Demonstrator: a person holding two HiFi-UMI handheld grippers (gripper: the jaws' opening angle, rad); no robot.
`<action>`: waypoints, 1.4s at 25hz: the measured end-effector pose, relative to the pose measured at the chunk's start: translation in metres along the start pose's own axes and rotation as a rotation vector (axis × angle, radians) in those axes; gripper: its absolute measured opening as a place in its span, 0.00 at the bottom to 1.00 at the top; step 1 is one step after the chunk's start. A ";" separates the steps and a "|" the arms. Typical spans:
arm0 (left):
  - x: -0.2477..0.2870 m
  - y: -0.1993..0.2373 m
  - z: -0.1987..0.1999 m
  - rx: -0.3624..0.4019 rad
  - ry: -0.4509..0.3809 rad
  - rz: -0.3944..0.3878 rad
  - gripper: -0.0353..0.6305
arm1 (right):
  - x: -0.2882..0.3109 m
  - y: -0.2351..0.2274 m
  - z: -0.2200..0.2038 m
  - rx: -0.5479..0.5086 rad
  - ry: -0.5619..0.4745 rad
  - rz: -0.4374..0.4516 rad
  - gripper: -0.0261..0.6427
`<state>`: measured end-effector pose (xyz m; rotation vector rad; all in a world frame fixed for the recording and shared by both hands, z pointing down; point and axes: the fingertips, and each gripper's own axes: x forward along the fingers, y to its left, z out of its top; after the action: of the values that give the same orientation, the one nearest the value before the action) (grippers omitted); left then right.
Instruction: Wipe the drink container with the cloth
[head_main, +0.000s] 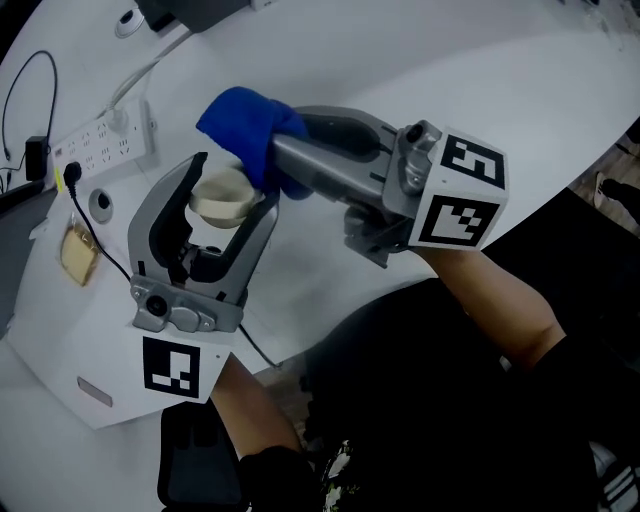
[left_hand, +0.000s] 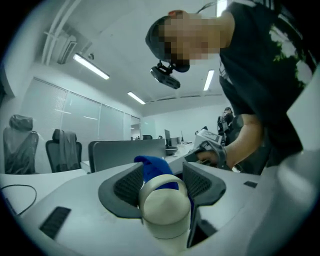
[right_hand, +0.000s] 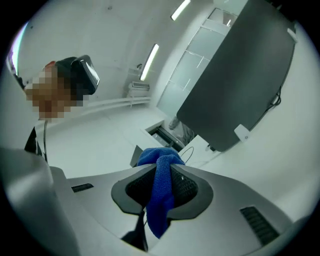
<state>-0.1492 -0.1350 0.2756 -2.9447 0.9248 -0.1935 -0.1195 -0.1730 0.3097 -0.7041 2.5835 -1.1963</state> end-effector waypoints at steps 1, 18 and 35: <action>0.002 -0.001 0.002 0.001 -0.004 -0.019 0.42 | 0.002 0.001 -0.004 0.034 0.005 0.016 0.14; 0.006 0.006 0.003 0.005 0.055 0.192 0.42 | -0.007 -0.084 -0.108 -0.348 0.458 -0.386 0.14; 0.001 0.000 0.001 -0.052 0.028 0.148 0.41 | -0.009 -0.027 -0.028 -0.264 0.126 -0.171 0.14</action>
<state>-0.1484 -0.1358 0.2749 -2.9107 1.1633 -0.2081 -0.1130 -0.1647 0.3488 -0.9472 2.8703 -0.9814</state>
